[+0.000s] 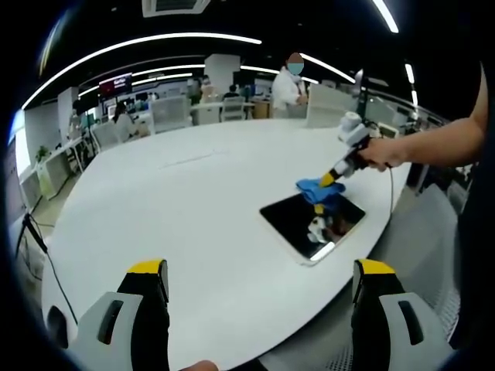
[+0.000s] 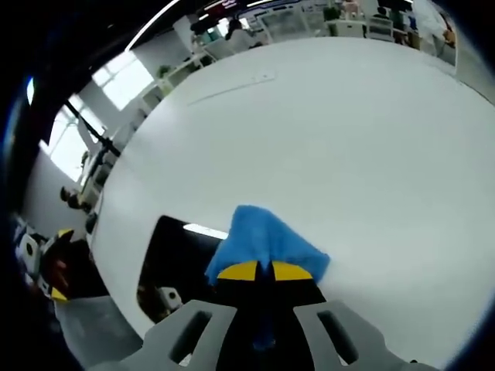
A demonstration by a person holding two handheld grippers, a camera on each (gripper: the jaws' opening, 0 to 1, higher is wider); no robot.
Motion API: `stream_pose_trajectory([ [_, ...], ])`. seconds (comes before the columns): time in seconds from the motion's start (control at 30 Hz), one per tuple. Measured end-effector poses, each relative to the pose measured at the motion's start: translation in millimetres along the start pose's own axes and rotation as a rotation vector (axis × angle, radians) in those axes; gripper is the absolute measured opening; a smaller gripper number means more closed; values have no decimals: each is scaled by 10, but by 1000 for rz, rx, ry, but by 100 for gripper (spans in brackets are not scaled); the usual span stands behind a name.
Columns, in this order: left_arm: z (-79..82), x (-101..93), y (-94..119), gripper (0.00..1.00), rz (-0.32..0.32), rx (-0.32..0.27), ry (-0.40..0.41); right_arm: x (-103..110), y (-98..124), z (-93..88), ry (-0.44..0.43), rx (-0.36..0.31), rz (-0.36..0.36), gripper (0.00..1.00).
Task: Wipe the mirror surface with the cleaning cloth until all visible marks leave the cleaned area.
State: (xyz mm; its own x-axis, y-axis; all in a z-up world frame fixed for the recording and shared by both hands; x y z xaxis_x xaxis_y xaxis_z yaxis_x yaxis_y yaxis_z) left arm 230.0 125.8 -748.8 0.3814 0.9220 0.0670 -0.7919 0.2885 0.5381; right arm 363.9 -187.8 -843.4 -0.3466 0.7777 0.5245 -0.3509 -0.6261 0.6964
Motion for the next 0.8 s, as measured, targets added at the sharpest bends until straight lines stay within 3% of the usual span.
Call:
stream_pose_trajectory([
  [0.3,31,-1,-23,99,-5,-2,-6,-20,117,-23,1,-12,-5,0],
  [0.8,55,-19,-50,99,-14,-5,-14,-284,498,-85,-25,-45,-51,0],
])
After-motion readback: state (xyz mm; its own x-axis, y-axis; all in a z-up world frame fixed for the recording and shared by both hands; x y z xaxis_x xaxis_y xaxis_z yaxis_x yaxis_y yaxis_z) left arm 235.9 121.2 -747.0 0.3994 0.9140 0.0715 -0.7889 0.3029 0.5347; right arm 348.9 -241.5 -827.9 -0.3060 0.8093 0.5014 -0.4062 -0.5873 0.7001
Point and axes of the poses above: the point that each gripper's makers call its tool centre point, and the gripper's own axes: y roughly backward along the fingers, x roughly to its left, z roughly out of its top, the point moved 2 cm from there along y, roughly backward along the fingers, and after that the axes turned 15 degrees about z, right-handed, at the moved point
